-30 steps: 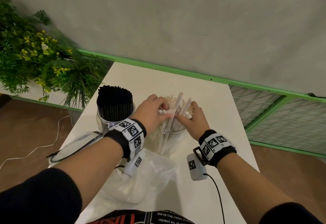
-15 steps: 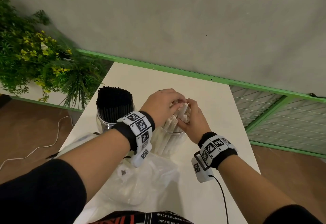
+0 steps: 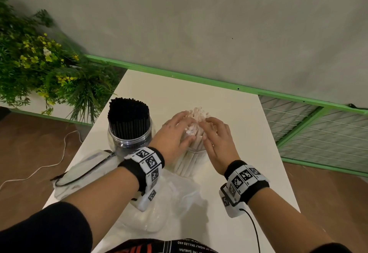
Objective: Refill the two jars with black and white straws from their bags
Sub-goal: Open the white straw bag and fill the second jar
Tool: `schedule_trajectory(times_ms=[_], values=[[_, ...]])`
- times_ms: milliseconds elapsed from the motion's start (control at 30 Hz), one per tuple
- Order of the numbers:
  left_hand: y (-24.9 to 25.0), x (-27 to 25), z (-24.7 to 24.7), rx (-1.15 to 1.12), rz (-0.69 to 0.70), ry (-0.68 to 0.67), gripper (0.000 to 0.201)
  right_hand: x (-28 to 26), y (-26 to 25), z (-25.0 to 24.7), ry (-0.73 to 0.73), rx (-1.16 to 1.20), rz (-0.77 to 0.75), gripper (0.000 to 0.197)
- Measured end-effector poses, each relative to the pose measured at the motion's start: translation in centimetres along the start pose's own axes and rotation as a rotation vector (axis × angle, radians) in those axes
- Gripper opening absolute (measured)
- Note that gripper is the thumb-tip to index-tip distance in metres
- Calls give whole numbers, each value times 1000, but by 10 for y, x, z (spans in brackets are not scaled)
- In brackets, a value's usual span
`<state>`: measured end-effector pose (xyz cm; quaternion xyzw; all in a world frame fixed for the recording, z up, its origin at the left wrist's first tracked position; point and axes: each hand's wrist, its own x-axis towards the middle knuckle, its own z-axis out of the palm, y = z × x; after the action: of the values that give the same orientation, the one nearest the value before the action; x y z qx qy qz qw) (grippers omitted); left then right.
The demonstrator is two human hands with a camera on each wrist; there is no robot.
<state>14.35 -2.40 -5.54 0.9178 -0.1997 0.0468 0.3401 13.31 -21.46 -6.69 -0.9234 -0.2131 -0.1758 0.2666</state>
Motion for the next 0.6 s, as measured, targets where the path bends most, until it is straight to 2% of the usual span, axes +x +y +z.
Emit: schedule_trajectory(times_ms=[100, 167, 233, 300, 367, 500, 600], values=[[-2, -1, -3, -165, -83, 57, 51, -2, -3, -2, 15, -7, 49, 47], [-2, 1, -6, -267, -185, 79, 58, 3, -5, 1, 46, 79, 171, 70], [-3, 5, -8, -303, -241, 95, 59, 12, -7, 3, 28, 354, 350, 106], [-4, 9, -8, -316, -255, 90, 50, 20, -7, 6, -48, 524, 442, 121], [-3, 12, -10, -349, -265, 93, 42, 25, -8, 8, -82, 512, 415, 115], [-1, 17, -15, -443, -302, 125, 32, 31, -13, 6, 9, 414, 328, 98], [-4, 14, -17, -433, -295, 109, 27, 27, -16, 10, 11, 387, 321, 86]])
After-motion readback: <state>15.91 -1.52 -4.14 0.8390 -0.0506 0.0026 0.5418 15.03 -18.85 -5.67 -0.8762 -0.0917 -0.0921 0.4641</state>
